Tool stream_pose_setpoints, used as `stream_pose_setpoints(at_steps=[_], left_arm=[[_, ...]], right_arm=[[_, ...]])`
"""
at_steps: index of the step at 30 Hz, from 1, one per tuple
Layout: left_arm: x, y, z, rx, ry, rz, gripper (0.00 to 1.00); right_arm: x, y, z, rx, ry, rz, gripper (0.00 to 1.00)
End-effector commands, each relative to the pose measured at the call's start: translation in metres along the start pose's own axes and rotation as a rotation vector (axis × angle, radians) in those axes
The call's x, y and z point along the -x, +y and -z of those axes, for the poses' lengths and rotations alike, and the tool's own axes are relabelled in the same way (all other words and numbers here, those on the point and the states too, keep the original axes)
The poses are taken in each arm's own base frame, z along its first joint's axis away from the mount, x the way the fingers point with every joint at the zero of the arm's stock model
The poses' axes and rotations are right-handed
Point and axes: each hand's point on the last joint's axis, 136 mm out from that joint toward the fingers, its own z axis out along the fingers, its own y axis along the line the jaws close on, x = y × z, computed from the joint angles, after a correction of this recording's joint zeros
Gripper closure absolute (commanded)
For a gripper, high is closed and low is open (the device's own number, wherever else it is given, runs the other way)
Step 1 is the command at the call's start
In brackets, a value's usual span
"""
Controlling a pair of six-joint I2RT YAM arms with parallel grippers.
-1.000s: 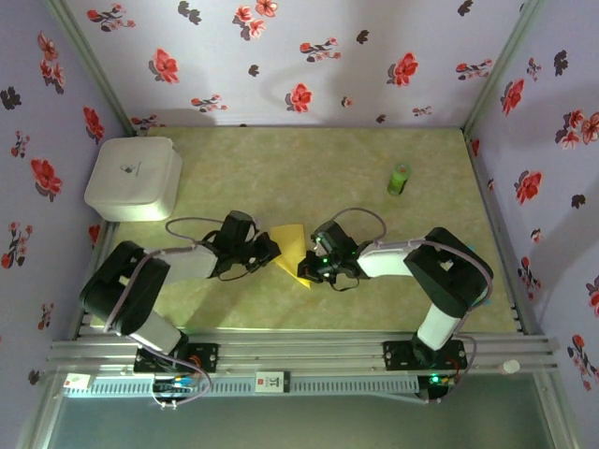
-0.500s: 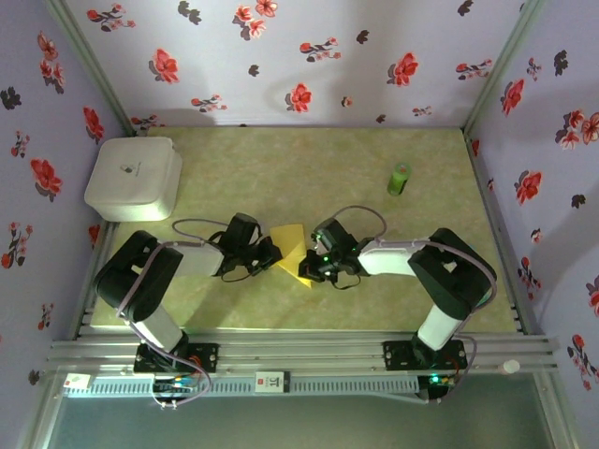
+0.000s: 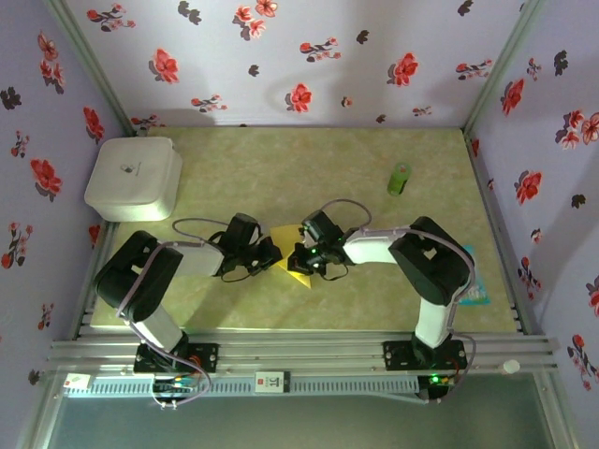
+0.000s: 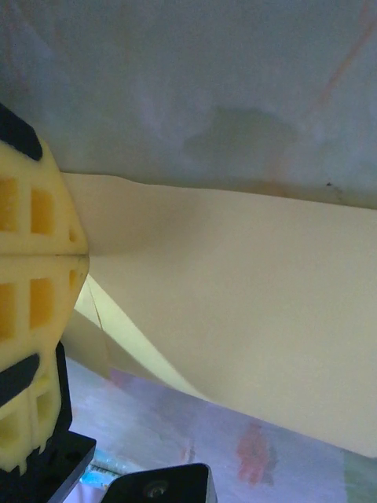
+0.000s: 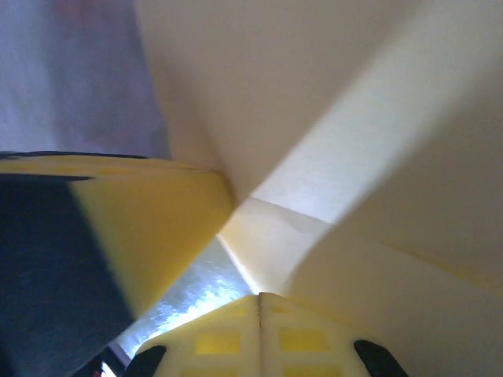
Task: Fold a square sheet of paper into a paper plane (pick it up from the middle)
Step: Third fold the triangle at the center of the table.
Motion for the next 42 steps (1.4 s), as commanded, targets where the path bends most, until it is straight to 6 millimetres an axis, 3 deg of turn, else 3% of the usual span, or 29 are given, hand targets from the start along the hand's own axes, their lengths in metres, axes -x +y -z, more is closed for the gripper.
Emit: stream_pose_setpoints(at_steps=[1,5,11,14,19,26,42], left_arm=[[-0.013,0.036,0.001,0.130,0.022,0.020,1.00],[-0.013,0.037,0.000,0.130,0.020,0.021,1.00],[-0.012,0.036,0.000,0.127,0.018,0.021,1.00],[-0.012,0.037,0.000,0.132,0.014,0.024,1.00],[-0.012,0.036,0.000,0.128,0.013,0.025,1.00],[-0.011,0.035,0.001,0.126,0.012,0.023,1.00],[-0.012,0.040,0.002,0.136,0.005,0.041,1.00]], right_arm=[[-0.021,-0.030,0.002,-0.095,0.036,-0.021,0.96],[-0.030,-0.031,0.014,-0.061,0.014,-0.033,0.96],[-0.016,0.009,0.021,0.050,-0.014,0.017,0.95],[-0.006,0.022,0.015,0.083,-0.021,0.029,0.95],[0.000,0.022,-0.006,0.094,0.006,0.006,0.95],[-0.011,-0.012,-0.015,0.018,0.018,-0.042,0.95],[-0.060,-0.054,0.027,-0.038,0.016,-0.009,0.92]])
